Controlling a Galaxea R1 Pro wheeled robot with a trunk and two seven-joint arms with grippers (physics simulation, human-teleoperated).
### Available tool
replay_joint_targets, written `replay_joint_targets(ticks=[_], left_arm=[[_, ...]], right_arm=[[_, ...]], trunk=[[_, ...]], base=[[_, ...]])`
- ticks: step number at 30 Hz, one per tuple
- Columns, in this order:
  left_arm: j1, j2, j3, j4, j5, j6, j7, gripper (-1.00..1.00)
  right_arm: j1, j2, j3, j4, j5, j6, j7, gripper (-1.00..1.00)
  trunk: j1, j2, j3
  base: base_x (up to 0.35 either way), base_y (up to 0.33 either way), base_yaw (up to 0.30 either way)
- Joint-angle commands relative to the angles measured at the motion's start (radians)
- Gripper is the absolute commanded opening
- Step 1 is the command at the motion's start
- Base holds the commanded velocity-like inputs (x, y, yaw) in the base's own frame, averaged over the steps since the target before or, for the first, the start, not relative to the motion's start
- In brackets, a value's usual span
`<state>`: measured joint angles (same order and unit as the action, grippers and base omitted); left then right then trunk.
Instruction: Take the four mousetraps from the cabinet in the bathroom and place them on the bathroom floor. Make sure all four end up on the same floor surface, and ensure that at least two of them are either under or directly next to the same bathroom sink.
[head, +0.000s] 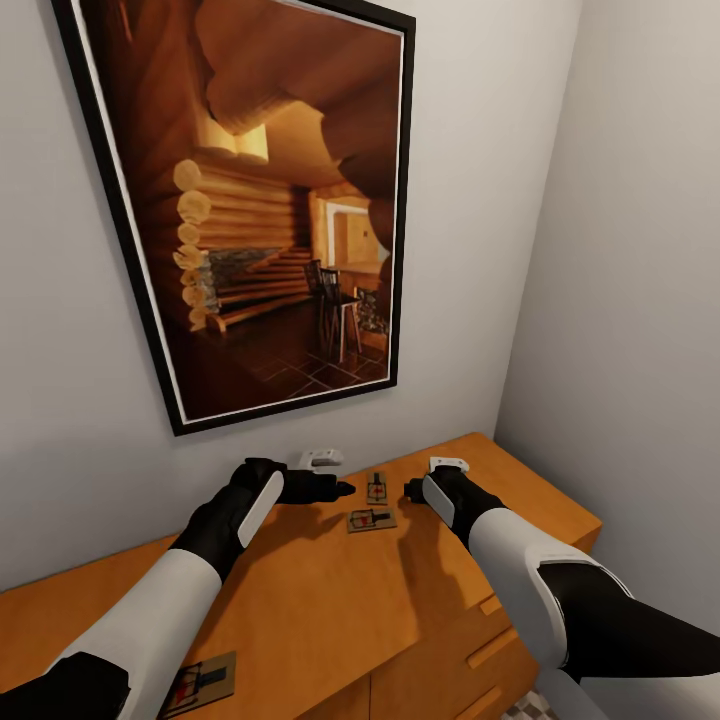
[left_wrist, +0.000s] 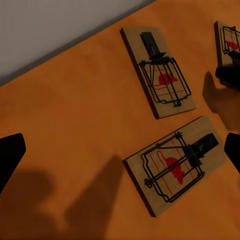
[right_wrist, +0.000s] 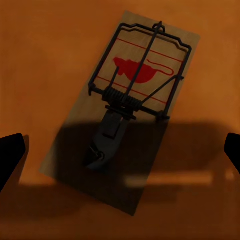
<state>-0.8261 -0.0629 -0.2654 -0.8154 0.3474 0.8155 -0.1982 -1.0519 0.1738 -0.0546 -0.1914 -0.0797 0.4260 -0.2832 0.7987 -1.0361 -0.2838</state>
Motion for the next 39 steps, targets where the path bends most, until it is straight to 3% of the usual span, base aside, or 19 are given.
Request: replay_joint_targets(ticks=[1,39], left_arm=[[-0.001,0.000,0.000,-0.001,-0.004,0.004,-0.004,1.00],[-0.001,0.000,0.000,-0.001,-0.004,0.004,-0.004,1.00]], right_arm=[[0.000,0.001,-0.005,-0.002,-0.008,0.002,-0.006,1.00],[0.000,0.001,-0.005,-0.002,-0.009,0.002,-0.007,1.00]], trunk=[[0.000,-0.001,-0.001],[0.000,-0.001,-0.001]], base=[[0.000,0.000,0.000],[0.000,0.000,0.000]])
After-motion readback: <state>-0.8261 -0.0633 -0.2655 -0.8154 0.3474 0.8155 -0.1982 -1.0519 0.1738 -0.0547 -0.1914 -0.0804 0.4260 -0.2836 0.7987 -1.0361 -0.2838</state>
